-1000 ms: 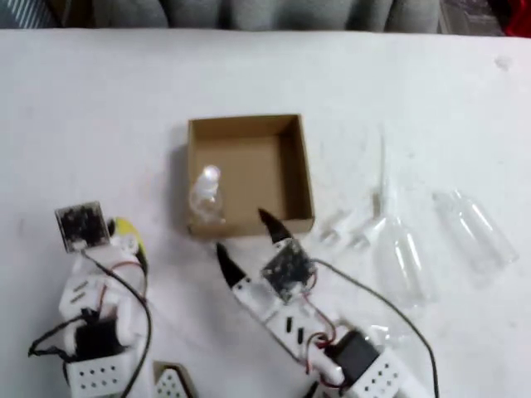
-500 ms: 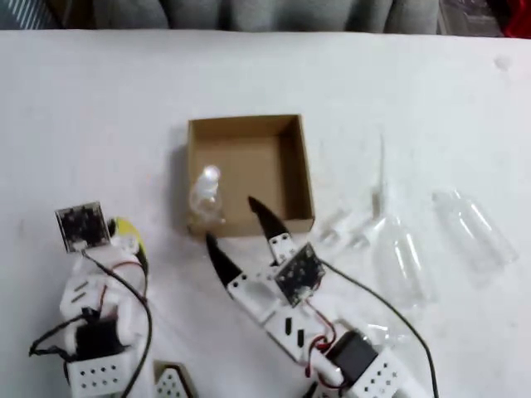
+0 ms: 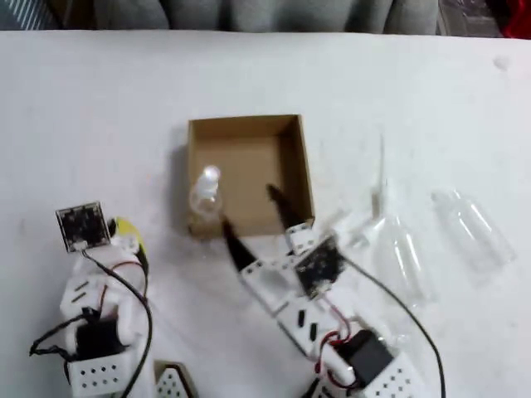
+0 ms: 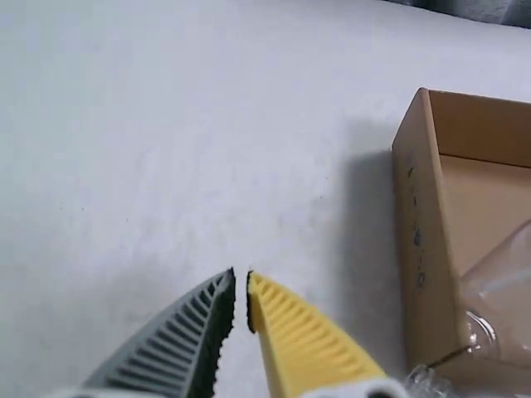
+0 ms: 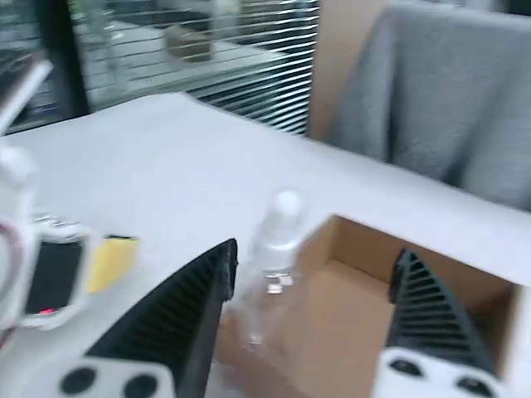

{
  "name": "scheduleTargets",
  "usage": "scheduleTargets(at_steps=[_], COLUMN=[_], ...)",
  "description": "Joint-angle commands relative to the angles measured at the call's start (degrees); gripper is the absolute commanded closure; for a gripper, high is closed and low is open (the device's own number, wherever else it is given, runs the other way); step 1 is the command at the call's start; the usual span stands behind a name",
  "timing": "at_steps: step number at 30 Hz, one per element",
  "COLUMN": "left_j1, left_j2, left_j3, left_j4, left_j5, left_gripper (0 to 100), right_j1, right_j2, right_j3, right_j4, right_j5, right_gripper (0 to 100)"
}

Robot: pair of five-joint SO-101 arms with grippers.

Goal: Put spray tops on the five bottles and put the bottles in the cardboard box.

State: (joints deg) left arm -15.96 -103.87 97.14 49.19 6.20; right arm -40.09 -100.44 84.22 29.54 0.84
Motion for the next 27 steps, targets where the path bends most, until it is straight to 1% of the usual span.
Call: scheduleTargets(at_steps=[1, 3, 5, 7, 10, 13, 20, 27], left_j1=[-0.2, -0.2, -0.2, -0.2, -0.2, -0.2, -0.5, -0.6], left_j2=[-0.9, -0.9, -0.9, -0.9, -0.9, -0.9, -0.9, -0.9], left_j3=[-0.2, -0.2, -0.2, -0.2, -0.2, -0.2, -0.2, -0.2], left_j4=[0.4, 0.4, 0.4, 0.4, 0.4, 1.8, 1.9, 1.9], left_j5=[-0.3, -0.3, -0.3, -0.3, -0.4, -0.5, -0.5, -0.5], left_gripper=[98, 98, 98, 98, 98, 98, 98, 98], right_j1=[10.9, 16.0, 19.7, 21.9, 23.1, 24.0, 26.9, 30.5], right_j2=[-0.7, -0.7, -0.7, 0.4, 6.4, 17.3, 48.1, 71.3], right_j3=[-8.4, -9.8, -9.8, -9.7, -10.9, -15.9, -35.4, -50.8], right_j4=[8.6, 10.0, 10.0, 10.0, 8.9, 7.9, 10.2, 10.0], right_j5=[-0.1, 0.1, 2.7, 5.3, 7.1, 6.9, 7.3, 7.3], right_gripper=[85.1, 89.5, 89.8, 90.1, 90.1, 90.2, 89.7, 89.6])
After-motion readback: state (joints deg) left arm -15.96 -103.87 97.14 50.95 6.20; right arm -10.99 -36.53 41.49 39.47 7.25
